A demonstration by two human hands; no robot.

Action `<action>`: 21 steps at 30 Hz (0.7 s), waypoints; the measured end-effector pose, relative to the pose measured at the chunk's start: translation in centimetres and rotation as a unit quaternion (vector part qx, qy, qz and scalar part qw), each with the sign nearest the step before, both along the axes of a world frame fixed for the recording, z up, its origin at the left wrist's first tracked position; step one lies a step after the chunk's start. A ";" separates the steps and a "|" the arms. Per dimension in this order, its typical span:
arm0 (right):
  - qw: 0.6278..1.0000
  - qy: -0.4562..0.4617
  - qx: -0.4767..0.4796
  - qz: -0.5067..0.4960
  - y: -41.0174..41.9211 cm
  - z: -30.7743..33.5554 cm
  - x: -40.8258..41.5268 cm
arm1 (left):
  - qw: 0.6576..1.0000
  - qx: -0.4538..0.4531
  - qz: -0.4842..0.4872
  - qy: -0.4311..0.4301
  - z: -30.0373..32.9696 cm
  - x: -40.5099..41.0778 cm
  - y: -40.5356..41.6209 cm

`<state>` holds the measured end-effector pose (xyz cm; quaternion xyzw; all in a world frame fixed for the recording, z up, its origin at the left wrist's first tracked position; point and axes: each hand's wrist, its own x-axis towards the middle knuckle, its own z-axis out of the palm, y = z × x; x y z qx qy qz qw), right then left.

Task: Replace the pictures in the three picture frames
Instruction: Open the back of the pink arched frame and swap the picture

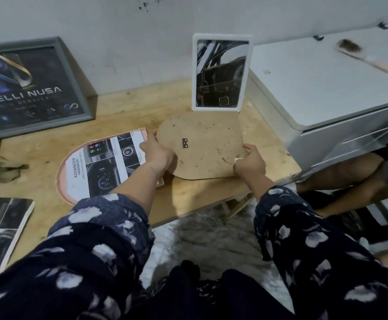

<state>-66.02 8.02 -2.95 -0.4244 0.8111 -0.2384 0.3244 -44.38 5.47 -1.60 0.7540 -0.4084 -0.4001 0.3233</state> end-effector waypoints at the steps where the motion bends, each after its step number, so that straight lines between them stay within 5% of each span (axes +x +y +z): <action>1: 1.000 -0.017 -0.010 0.017 -0.2 0.2 0.7 | 1.000 -0.002 0.011 0.000 0.1 1.0 0.2; 10: 0.980 -0.120 -0.042 0.152 -2.1 1.0 10.5 | 0.990 -0.001 0.114 -0.085 1.4 10.9 4.5; 21: 0.959 -0.093 -0.006 0.268 -1.3 -0.1 17.4 | 0.984 0.019 0.124 -0.123 -0.4 18.9 9.3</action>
